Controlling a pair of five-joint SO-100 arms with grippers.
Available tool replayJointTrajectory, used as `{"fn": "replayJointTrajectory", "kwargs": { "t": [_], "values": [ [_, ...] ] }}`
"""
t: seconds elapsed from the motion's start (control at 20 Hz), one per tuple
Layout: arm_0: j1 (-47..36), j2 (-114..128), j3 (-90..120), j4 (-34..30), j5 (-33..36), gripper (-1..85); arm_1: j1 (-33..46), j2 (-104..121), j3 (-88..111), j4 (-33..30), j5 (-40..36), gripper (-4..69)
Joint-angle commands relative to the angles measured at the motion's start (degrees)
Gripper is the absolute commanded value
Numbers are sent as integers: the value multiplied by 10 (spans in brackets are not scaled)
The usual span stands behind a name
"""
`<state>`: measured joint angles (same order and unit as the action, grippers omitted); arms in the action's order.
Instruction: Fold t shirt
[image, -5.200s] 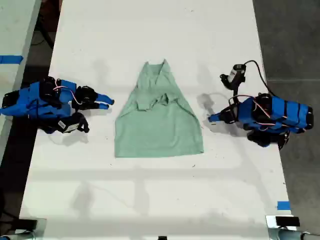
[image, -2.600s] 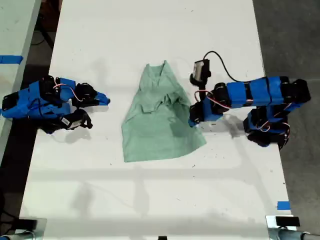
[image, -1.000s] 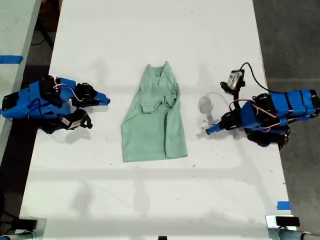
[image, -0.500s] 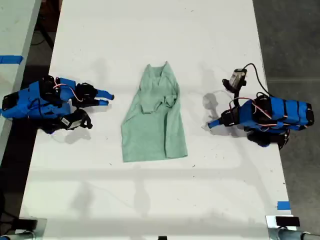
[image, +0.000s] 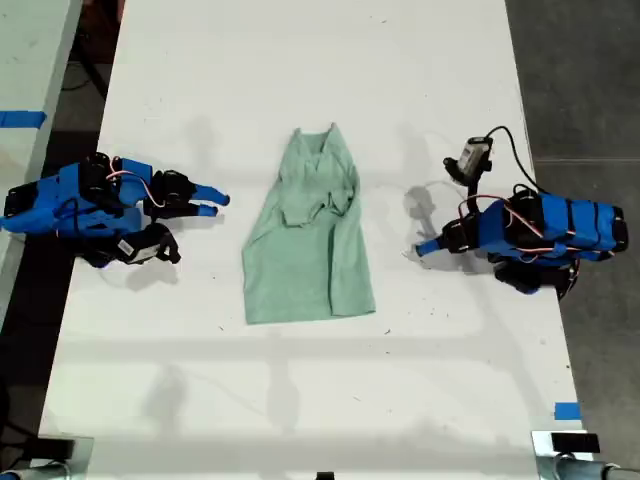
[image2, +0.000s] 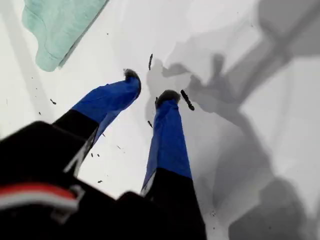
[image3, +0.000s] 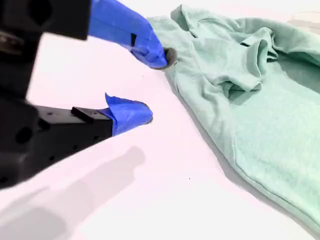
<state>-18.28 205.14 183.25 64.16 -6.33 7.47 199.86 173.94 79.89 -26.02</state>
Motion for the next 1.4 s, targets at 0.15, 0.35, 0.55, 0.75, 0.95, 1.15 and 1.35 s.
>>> {"fn": "replayJointTrajectory", "kwargs": {
  "t": [0.15, 0.35, 0.55, 0.75, 0.95, 1.15, 1.35],
  "values": [
    [3, 4, 5, -10, 0, 143, -1, 7, 33, -14, -7, 67],
    [3, 4, 5, -10, 0, 143, -1, 7, 33, -14, -10, 60],
    [3, 4, 5, -10, 0, 143, -1, 7, 33, -14, -12, 60],
    [3, 4, 5, -10, 0, 143, -1, 7, 33, -14, -12, 59],
    [3, 4, 5, -10, 0, 143, -1, 7, 33, -14, -14, 58],
    [3, 4, 5, -10, 0, 143, -1, 7, 33, -14, -14, 58],
    [3, 4, 5, -10, 0, 143, -1, 7, 33, -14, -16, 58]
  ]
}}
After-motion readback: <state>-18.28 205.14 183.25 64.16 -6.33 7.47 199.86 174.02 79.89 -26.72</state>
